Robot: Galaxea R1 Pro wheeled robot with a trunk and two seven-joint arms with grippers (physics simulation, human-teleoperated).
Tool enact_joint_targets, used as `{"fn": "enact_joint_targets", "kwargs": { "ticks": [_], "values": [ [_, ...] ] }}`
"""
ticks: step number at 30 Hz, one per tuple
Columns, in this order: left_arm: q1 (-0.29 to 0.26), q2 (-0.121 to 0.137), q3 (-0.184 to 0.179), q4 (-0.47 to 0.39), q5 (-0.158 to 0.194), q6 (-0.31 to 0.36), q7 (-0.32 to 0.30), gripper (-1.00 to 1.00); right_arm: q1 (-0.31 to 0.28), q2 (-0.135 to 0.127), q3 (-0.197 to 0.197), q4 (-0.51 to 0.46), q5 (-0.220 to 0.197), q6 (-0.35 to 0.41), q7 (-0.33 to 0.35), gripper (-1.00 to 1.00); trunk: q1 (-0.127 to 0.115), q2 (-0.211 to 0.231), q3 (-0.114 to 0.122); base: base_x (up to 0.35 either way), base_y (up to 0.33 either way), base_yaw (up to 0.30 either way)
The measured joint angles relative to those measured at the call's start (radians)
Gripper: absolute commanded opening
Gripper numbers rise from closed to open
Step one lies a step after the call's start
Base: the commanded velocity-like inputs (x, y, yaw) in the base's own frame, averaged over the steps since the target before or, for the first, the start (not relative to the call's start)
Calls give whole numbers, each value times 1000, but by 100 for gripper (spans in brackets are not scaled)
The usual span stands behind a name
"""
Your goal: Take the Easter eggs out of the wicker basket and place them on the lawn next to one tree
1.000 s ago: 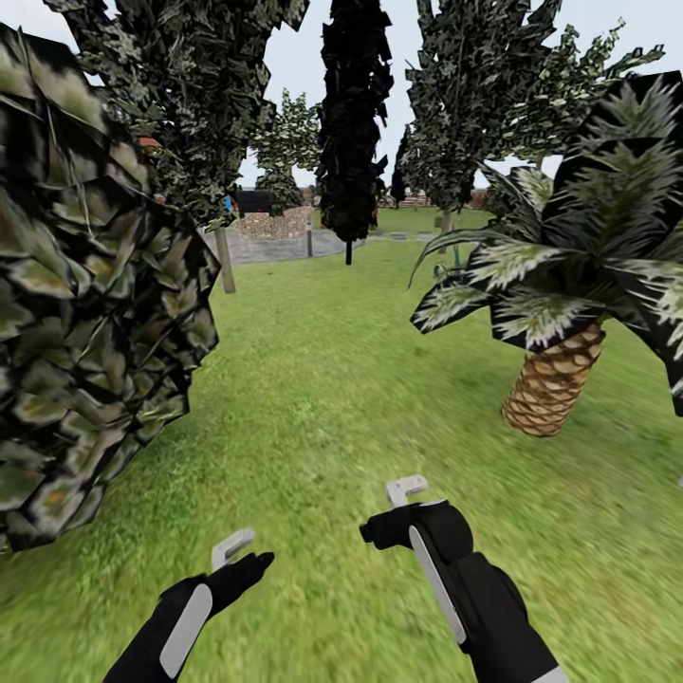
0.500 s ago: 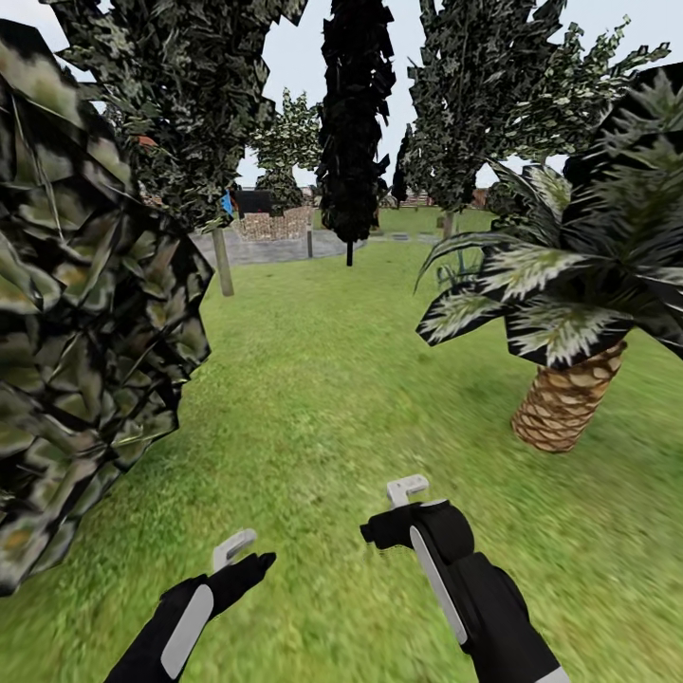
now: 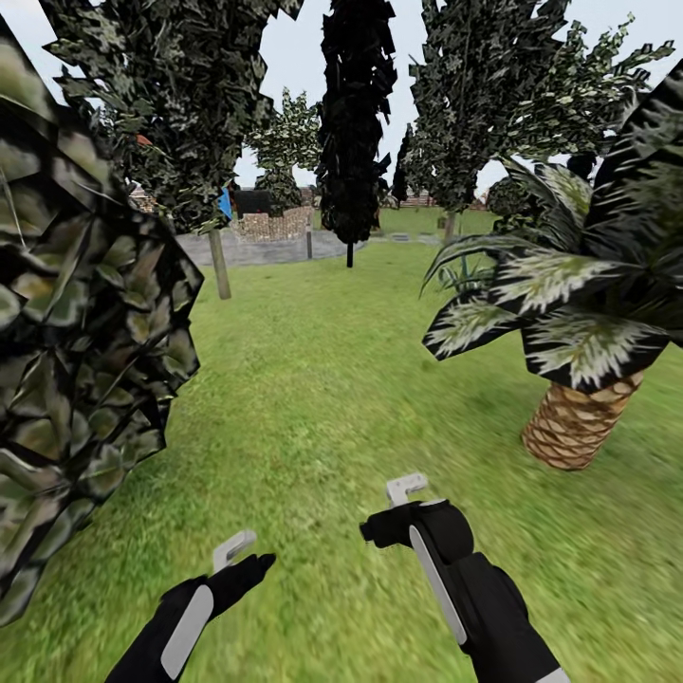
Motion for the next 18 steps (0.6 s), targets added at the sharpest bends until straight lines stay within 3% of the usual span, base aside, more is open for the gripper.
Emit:
{"fn": "enact_joint_targets", "kwargs": {
  "ticks": [4,13,18],
  "values": [
    [0,1,0,3,0,0,0,100,0,2,-4,-1,-1,0,0,100,0,0,0,334,0,73],
    [0,2,0,6,0,0,0,100,1,2,-4,-2,-1,0,-1,100,0,0,0,334,0,213],
    [0,1,-1,19,0,0,-3,100,1,-1,-5,-2,-1,0,-1,100,0,0,0,334,0,47]
  ]
}}
